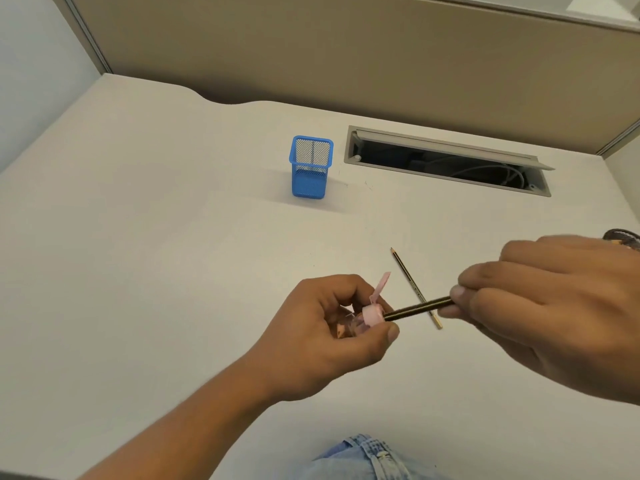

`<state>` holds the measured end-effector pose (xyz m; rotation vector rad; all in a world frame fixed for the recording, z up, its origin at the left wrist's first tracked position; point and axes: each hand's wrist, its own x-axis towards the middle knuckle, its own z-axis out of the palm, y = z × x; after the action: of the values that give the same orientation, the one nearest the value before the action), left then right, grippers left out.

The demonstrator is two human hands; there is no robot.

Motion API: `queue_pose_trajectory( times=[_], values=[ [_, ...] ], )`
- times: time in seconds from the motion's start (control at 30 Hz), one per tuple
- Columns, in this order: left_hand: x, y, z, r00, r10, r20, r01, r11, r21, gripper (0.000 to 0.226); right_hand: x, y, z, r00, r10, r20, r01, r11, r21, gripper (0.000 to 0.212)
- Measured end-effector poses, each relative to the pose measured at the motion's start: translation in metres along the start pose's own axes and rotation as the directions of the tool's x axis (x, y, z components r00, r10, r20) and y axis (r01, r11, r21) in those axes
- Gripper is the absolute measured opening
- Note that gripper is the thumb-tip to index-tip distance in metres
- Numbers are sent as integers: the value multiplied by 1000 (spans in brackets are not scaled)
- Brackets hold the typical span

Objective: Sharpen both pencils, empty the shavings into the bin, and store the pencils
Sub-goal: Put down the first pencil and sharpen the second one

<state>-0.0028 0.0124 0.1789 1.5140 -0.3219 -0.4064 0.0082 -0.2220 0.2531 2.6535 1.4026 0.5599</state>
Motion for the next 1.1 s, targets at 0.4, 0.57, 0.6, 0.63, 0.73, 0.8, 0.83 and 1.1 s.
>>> queue_pose_trajectory(
  times=[0.4, 0.57, 0.6, 0.63, 0.73, 0.8, 0.83, 1.1],
  values=[
    [3, -12, 0, 954, 300, -8, -263, 849, 458, 16, 8, -9, 0, 674, 460, 578, -712, 614, 341, 21],
    [3, 0, -2, 1000, -9, -3, 9, 999, 38, 12, 4, 1, 1, 988, 83, 132, -105, 980, 171, 17],
    [2, 2, -2, 999, -27, 21, 27, 999, -25, 10, 3, 2, 3, 998, 1, 63, -7, 995, 95, 21],
    [2, 5, -2, 999, -36, 40, 39, 997, -71, 8, 3, 2, 3, 999, -46, 10, 45, 999, 29, 23],
    [2, 6, 0, 1000, -5, 14, 5, 1000, -12, 8, 2, -2, 5, 1000, 8, -4, -8, 1000, 3, 27],
    [2, 3, 1, 997, 63, -38, -58, 990, 127, 8, -1, -6, 7, 984, 140, 109, -152, 983, 108, 28],
    [3, 1, 1, 991, 124, -54, -109, 968, 224, 10, 0, -8, 7, 960, 222, 169, -248, 957, 153, 28],
    [2, -14, 1, 862, 455, 223, -467, 543, 698, 13, 12, -6, 7, 425, 324, 845, -905, 171, 390, 34]
  ],
)
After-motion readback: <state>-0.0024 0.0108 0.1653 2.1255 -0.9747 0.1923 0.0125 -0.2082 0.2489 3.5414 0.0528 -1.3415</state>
